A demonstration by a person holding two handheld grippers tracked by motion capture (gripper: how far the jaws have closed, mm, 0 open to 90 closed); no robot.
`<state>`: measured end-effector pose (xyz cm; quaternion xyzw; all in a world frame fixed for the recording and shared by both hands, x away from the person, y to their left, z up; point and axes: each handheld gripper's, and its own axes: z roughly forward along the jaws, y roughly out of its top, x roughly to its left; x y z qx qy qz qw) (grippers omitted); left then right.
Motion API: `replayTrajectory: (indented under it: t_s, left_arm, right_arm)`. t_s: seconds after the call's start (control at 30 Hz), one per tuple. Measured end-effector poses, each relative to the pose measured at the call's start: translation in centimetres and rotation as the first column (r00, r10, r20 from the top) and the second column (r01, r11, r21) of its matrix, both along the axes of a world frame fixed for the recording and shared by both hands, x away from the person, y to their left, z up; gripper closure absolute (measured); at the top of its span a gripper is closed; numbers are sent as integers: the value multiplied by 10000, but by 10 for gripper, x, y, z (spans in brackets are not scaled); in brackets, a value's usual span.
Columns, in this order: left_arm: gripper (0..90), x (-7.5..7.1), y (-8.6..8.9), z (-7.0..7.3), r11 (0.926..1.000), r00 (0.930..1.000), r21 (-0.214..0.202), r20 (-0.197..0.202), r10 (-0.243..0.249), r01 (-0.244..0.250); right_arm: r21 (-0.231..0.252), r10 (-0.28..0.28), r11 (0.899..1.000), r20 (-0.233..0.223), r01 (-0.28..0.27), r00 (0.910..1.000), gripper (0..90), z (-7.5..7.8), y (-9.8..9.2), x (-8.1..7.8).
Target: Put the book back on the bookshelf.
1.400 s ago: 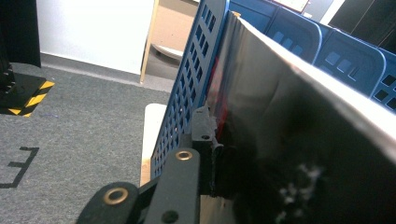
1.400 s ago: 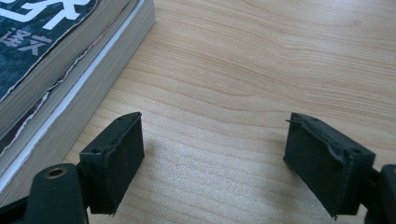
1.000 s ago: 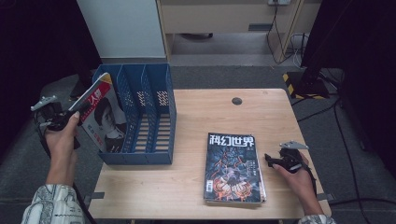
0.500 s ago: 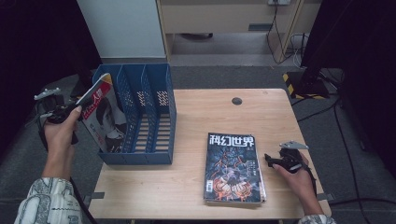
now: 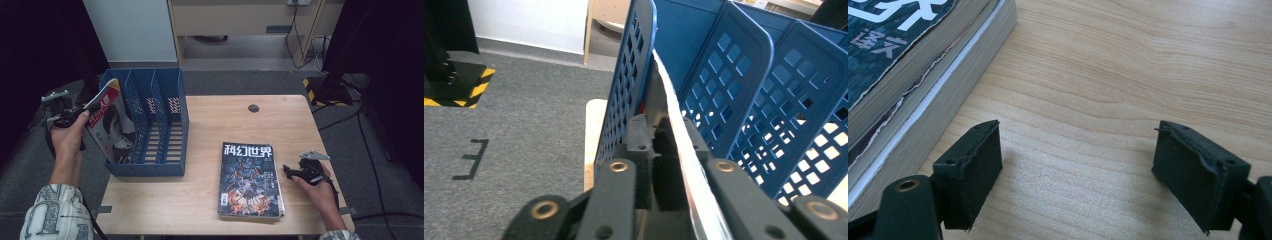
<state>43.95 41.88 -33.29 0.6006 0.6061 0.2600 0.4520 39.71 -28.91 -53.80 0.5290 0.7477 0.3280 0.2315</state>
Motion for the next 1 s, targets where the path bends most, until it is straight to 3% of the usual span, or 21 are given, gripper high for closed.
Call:
replayTrajectory:
  t_s: [0.23, 0.67, 1.0]
  left_arm:
    - [862, -4, 0, 3, 9996, 9997, 256, 217, 66, -71]
    - [864, -14, 5, 13, 9997, 9950, -243, 1000, 83, -59]
    - [864, -14, 4, 14, 9999, 9890, -126, 1482, -31, 50]
  right_arm:
    - [1, 4, 10000, 0, -4, 10000, 195, 0, 0, 0]
    - [-2, 4, 10000, 0, -4, 10000, 196, 0, 0, 0]
    - [0, 5, 10000, -2, -5, 10000, 196, 0, 0, 0]
